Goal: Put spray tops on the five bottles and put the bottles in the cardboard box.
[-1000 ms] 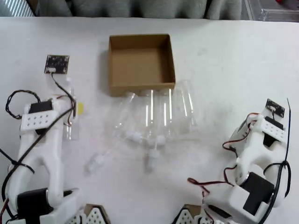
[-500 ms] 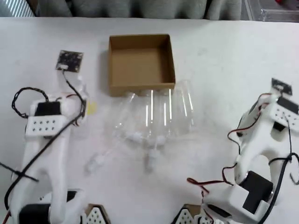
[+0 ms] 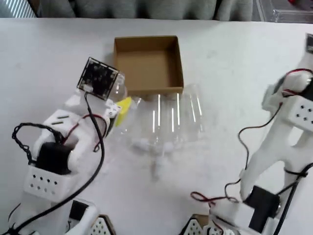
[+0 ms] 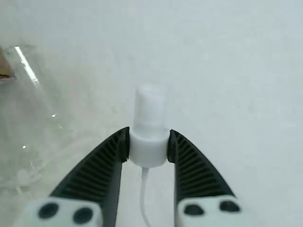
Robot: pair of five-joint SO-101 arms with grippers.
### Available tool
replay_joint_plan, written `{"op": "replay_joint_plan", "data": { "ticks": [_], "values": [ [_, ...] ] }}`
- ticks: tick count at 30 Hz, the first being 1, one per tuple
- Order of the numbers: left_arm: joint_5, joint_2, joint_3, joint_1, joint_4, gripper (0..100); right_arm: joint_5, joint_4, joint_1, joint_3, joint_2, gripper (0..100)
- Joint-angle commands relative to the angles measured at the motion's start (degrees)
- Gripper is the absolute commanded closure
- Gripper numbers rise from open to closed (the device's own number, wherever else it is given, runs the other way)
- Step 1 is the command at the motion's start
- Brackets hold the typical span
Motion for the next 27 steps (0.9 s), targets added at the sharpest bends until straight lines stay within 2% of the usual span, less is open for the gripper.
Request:
{"op": "replay_joint_plan", "data": {
  "ticks": [1,5,9,18,20,24,27],
  "values": [
    [0.7,-3.7,0.1,3.2,-4.1,98,0.3,1.5,-7.8,-2.8,-8.9,98.1],
    [0.7,-8.8,12.1,5.7,-14.9,98,0.4,0.9,-18.1,-2.8,-19.9,98.1],
    [0.8,-17.0,22.2,5.8,-25.8,98,0.4,-6.2,-26.0,-2.5,-26.5,98.1],
    [0.8,-31.9,30.7,10.8,-27.0,98,0.1,-35.5,-28.2,-2.3,-28.0,98.1],
    [1.7,-34.0,31.3,10.5,-27.0,98,-3.2,-40.8,-28.6,-2.3,-28.0,98.1],
    [11.0,-36.7,33.9,10.7,-27.6,98,-14.0,-44.9,-32.4,-2.4,-28.5,98.2],
    [14.8,-37.9,37.3,10.9,-32.4,98,-19.5,-46.3,-36.4,-2.4,-28.5,98.2]
  ]
}}
